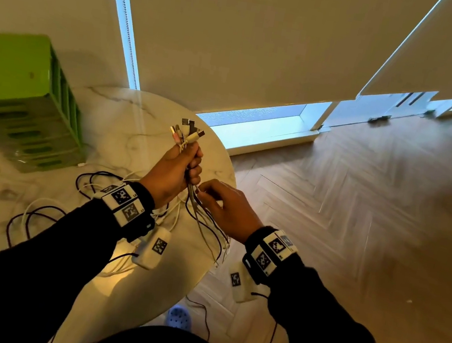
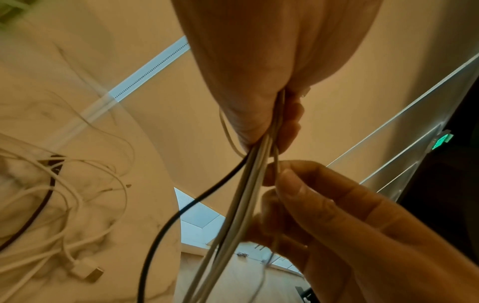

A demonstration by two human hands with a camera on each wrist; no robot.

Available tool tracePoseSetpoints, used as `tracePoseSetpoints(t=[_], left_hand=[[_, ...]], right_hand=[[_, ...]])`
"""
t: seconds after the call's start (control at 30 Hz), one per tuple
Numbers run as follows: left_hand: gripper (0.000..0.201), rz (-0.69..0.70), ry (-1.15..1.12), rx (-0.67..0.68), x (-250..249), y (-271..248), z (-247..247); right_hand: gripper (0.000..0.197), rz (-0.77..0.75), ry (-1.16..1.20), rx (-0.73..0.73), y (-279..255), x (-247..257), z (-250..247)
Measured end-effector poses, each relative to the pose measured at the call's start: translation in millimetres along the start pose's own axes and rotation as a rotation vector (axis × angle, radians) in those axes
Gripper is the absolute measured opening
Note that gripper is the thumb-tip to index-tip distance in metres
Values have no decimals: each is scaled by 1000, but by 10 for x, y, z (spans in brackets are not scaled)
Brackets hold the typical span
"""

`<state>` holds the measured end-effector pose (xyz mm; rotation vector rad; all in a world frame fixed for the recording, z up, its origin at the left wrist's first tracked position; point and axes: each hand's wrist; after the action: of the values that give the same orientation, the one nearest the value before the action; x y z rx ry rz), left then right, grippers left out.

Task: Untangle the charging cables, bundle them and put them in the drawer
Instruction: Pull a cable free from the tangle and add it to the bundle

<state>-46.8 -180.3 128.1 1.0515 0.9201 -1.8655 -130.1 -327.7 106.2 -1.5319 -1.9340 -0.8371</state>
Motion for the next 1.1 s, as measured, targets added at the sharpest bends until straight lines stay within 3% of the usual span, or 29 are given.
tracePoseSetpoints(t=[0.2,0.33,0.37,0.4,0.47,0.5,0.53,0.57,0.6,0.67,0.77,0.9,0.97,1.03,1.1], left_hand=[[33,99,220,-185,33,99,-149],[35,70,129,-223,-27,90,-235],[35,62,67,-208,-66,80,-253],[35,53,9,-189,-115,65,-266],[35,23,-66,-145,-204,36,-286],[35,7,-87,-118,-242,16,-289],[35,-7,-100,-83,-272,-3,-282],[35,-18,-96,-46,-296,-23,-274],[35,-26,-74,-6,-316,-51,-264],[36,-53,5,97,-335,-114,-233],[39,-116,66,225,-371,-189,-199],[40,-201,146,305,-501,-277,-289],[41,-246,128,369,-607,-327,-413],[41,-272,100,412,-702,-374,-572],[39,-249,46,378,-772,-394,-706]], right_hand=[[13,76,102,-126,96,122,-98],[19,306,32,-301,151,-111,-281],[21,422,-80,-217,142,-276,-334],[22,567,-206,-38,122,-414,-387],[28,841,-411,464,22,-568,-436],[42,901,-484,676,-34,-583,-436],[66,872,-509,798,-67,-576,-422],[90,784,-463,824,-72,-523,-400],[107,678,-355,790,-43,-418,-361],[116,483,-91,632,72,-176,-257],[90,315,217,484,293,155,16],[21,391,390,705,432,195,384],[29,489,234,842,446,16,440],[42,471,-72,932,467,-163,373],[48,438,-242,829,504,-301,258]])
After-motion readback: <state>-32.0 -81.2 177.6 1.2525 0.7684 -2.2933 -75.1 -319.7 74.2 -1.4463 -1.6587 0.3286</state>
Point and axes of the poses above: each hand's wrist, its own y-axis towards the middle knuckle, its own z-axis out of the palm, x = y × z, and after that the axes turned 1 degree about -z, right-handed
